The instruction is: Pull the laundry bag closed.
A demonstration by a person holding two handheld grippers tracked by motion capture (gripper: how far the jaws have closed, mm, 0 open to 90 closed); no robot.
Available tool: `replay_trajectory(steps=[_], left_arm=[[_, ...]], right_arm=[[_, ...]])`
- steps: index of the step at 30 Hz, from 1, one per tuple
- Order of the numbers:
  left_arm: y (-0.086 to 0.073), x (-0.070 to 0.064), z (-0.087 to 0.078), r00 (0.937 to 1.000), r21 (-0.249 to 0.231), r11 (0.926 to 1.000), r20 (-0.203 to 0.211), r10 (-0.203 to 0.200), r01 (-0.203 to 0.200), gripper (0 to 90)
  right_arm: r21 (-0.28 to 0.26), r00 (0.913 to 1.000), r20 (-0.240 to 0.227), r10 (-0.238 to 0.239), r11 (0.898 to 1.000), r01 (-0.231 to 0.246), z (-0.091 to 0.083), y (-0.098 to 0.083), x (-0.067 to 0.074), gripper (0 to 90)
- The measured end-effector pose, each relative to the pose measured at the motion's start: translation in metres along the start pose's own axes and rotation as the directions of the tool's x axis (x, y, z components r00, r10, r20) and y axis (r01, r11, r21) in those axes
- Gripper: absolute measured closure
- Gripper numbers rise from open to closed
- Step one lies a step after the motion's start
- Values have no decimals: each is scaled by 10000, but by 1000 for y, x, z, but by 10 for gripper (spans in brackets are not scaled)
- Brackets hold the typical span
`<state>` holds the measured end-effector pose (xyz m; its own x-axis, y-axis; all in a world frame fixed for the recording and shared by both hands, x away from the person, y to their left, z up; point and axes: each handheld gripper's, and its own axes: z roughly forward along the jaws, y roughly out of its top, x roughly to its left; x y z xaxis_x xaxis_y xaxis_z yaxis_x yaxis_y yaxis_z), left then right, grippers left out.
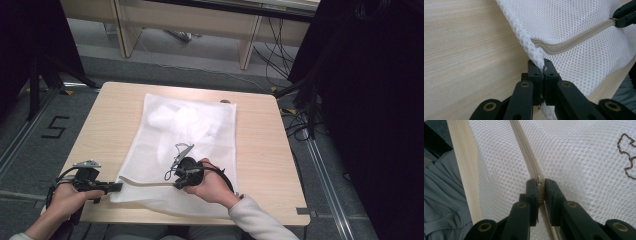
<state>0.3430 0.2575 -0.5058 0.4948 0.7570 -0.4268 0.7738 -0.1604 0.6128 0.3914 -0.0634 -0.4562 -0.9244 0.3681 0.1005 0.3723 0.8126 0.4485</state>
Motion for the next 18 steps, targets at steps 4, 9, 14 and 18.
replay_trajectory(steps=[4,9,14,18], left_arm=[[0,0,0,10000,7,10000,-3,1,-1,863],[0,0,0,10000,-58,10000,0,-38,38,863],[0,0,0,10000,-19,10000,-16,-27,27,863],[0,0,0,10000,33,10000,-3,-11,11,863]], right_arm=[[3,10000,33,-7,10000,7,0,0,0,823],[11,10000,-9,-43,10000,43,-1,-1,0,823],[55,10000,4,23,10000,-23,-3,-3,-1,824],[6,10000,46,82,10000,-82,-4,-6,-2,823]])
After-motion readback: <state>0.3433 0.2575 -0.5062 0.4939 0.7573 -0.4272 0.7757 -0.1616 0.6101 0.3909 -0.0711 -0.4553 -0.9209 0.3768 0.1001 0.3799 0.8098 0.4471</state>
